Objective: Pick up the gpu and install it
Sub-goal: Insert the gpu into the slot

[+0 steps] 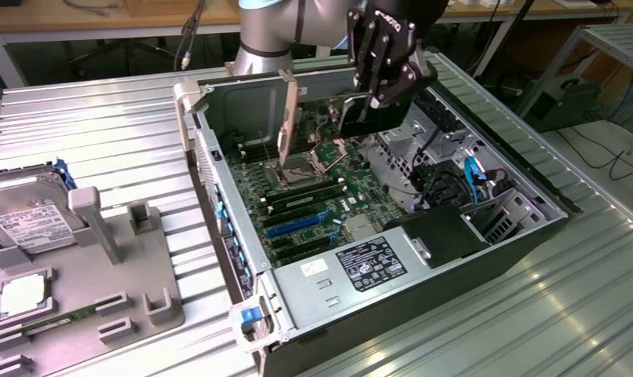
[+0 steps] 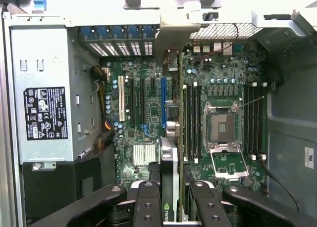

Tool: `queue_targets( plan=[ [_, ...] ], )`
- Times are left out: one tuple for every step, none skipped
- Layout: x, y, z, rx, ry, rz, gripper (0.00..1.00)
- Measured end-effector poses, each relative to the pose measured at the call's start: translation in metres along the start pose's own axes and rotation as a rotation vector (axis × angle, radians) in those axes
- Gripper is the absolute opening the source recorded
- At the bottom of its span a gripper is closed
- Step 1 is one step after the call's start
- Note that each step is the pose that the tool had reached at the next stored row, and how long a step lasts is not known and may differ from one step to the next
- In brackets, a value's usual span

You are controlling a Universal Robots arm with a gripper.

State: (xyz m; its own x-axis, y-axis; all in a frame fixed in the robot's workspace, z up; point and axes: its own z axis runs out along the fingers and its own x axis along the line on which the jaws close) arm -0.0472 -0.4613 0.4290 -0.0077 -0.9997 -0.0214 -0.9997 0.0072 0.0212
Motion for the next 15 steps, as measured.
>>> queue_targets(
  plan=[
    [0.000, -0.0003, 0.0006, 0.0000, -0.0014, -0.004, 0.27],
    [0.000, -0.0004, 0.0011, -0.0001, -0.0013, -0.005, 0.27],
    [0.000, -0.0004, 0.0018, -0.0001, -0.0014, -0.006, 0.27],
    [0.000, -0.0004, 0.0034, -0.0001, -0.0014, -0.007, 0.27],
    [0.000, -0.0004, 0.0053, -0.0001, -0.0014, -0.010, 0.27],
    [0.000, -0.0003, 0.0071, -0.0003, -0.0012, -0.013, 0.27],
    [0.000, 0.0001, 0.0095, -0.0004, -0.0010, -0.017, 0.27],
    [-0.001, 0.0005, 0.0114, -0.0004, -0.0010, -0.019, 0.27],
    [-0.001, 0.0007, 0.0133, -0.0004, -0.0011, -0.019, 0.27],
    [-0.001, 0.0011, 0.0149, -0.0004, -0.0010, -0.019, 0.27],
    [-0.001, 0.0020, 0.0167, -0.0004, -0.0011, -0.019, 0.27],
    [-0.001, 0.0032, 0.0184, -0.0003, -0.0012, -0.019, 0.27],
    [-0.001, 0.0043, 0.0199, -0.0004, -0.0012, -0.019, 0.27],
    [-0.001, 0.0059, 0.0215, -0.0004, -0.0011, -0.019, 0.27],
    [-0.001, 0.0076, 0.0230, -0.0004, -0.0011, -0.019, 0.27]
  ],
)
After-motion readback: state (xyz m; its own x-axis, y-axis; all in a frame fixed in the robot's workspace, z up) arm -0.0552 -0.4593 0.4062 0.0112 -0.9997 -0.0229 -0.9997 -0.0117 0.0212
